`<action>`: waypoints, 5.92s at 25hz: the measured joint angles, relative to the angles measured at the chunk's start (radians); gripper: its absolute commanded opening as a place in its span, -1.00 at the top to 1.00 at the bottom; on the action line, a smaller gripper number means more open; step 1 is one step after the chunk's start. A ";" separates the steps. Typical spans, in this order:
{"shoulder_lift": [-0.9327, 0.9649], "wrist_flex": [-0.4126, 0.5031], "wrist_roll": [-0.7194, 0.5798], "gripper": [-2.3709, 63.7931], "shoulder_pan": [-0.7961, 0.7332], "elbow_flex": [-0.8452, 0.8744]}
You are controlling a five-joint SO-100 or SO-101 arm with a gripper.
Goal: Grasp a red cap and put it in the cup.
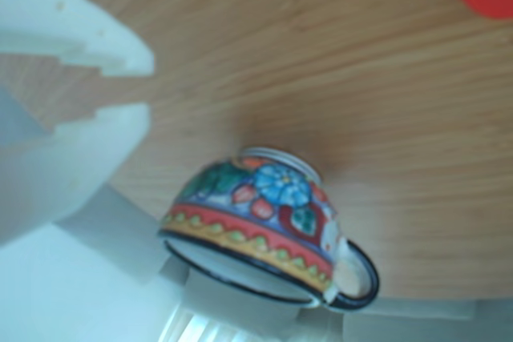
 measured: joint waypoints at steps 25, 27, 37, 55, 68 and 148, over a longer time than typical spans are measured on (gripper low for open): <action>0.006 0.000 0.052 0.94 -0.003 0.003; 0.006 0.000 0.052 0.93 -0.003 0.003; 0.006 0.000 0.052 0.92 -0.003 0.003; -0.086 0.000 0.052 0.91 -0.028 -0.066; -0.629 0.002 0.052 -0.43 -0.063 -0.528; -1.796 0.201 -0.025 -0.53 -0.407 -1.039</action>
